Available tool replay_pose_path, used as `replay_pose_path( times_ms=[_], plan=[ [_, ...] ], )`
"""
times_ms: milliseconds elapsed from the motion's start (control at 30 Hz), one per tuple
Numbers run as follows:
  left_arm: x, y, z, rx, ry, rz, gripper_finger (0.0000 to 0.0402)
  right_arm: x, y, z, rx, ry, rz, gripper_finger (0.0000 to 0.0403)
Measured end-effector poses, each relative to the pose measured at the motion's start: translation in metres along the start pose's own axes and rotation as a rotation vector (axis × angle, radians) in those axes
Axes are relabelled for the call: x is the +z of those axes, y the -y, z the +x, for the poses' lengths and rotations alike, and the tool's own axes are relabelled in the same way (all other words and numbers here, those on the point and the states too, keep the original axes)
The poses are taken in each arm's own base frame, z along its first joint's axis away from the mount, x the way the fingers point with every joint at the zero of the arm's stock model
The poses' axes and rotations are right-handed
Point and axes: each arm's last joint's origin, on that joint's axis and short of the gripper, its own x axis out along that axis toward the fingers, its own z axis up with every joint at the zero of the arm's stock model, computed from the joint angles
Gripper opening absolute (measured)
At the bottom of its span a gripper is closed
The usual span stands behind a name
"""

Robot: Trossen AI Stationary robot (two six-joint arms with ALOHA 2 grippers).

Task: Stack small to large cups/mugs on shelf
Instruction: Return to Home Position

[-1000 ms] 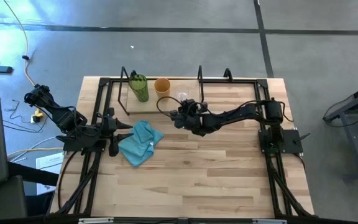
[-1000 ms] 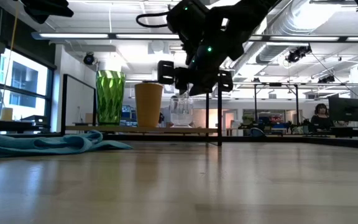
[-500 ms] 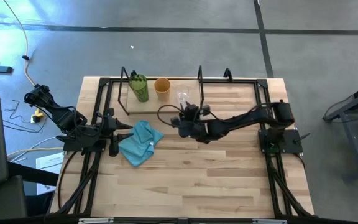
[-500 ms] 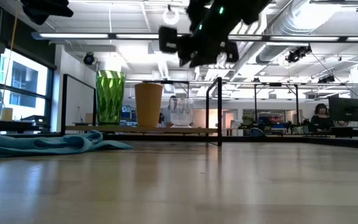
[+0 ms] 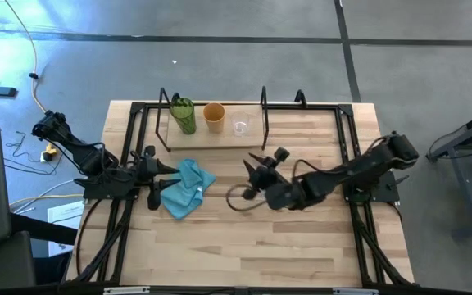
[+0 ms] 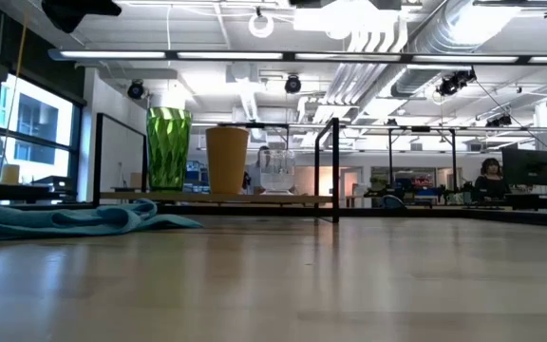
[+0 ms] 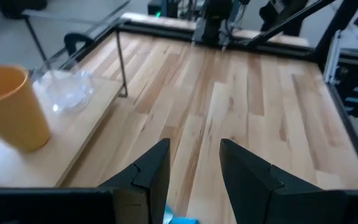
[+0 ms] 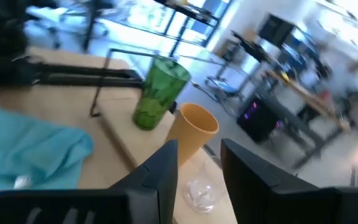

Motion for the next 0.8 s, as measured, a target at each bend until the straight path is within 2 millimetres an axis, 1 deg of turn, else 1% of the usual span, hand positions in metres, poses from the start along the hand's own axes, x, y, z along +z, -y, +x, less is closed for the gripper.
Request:
replay_pose_path(
  times_ms=[133, 267, 400, 533, 667, 800],
  plan=[
    [0.008, 0.008, 0.004, -0.029, 0.063, 0.050, 0.0129, 0.007, 0.019, -0.021, 0.135, 0.008, -0.103, 0.0115],
    [0.020, 0.018, 0.007, -0.102, 0.159, 0.144, 0.0129, 0.009, 0.045, -0.035, 0.280, -0.007, -0.150, 0.0115],
    [0.030, 0.025, 0.005, -0.193, 0.252, 0.239, 0.0129, 0.010, 0.070, -0.046, 0.411, -0.017, -0.173, 0.0115],
    [0.035, 0.026, 0.002, -0.218, 0.311, 0.308, 0.0129, 0.012, 0.096, -0.056, 0.542, 0.006, -0.180, 0.0115],
    [0.037, 0.024, -0.001, -0.212, 0.331, 0.340, 0.0129, 0.017, 0.120, -0.065, 0.660, 0.083, -0.186, 0.0115],
    [0.040, 0.021, -0.005, -0.210, 0.364, 0.356, 0.0129, 0.021, 0.149, -0.072, 0.716, 0.169, -0.176, 0.0115]
  ],
)
